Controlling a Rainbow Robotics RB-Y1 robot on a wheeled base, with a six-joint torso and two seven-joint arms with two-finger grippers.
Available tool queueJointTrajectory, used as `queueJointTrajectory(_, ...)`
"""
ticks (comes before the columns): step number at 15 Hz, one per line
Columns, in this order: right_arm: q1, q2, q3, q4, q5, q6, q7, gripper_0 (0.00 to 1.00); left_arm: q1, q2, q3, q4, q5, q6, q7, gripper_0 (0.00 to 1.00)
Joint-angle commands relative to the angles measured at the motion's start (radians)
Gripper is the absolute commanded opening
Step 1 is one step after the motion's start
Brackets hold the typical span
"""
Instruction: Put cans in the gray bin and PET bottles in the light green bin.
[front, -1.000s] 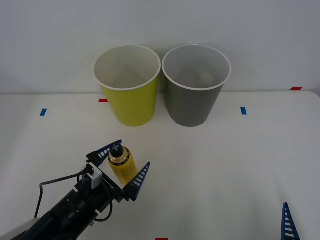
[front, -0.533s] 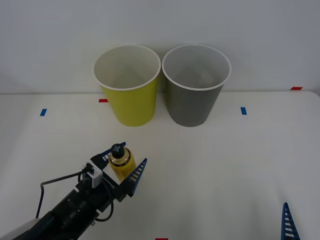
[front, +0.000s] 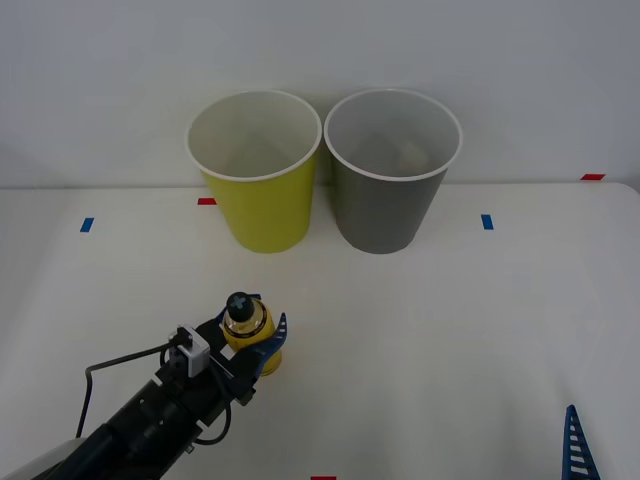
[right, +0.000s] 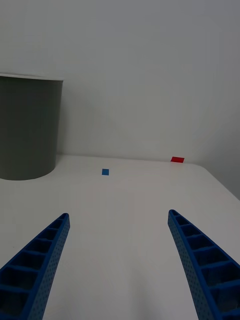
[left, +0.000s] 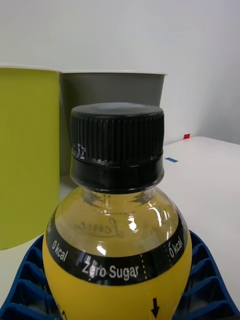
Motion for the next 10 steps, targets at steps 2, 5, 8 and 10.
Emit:
queueJointTrajectory(2, 0.000, 0.000, 0.000, 0.000, 0.000, 0.000, 0.000, 0.64, 0.080, 0.029, 0.084, -0.177, -0.004, 0.207, -0.001, 0.00)
queueJointTrajectory(5, 0.000, 0.000, 0.000, 0.000, 0.000, 0.000, 0.000, 0.64, 0.186, 0.066, 0.230, -0.405, -0.024, 0.445, -0.004, 0.00)
queueJointTrajectory(8, 0.000, 0.000, 0.000, 0.000, 0.000, 0.000, 0.000, 0.65, 0.211, 0.066, 0.319, -0.505, -0.038, 0.569, -0.004, 0.00)
queueJointTrajectory(10, 0.000, 0.000, 0.000, 0.000, 0.000, 0.000, 0.000, 0.65, 0.245, 0.064, 0.403, -0.608, -0.041, 0.696, -0.002, 0.00)
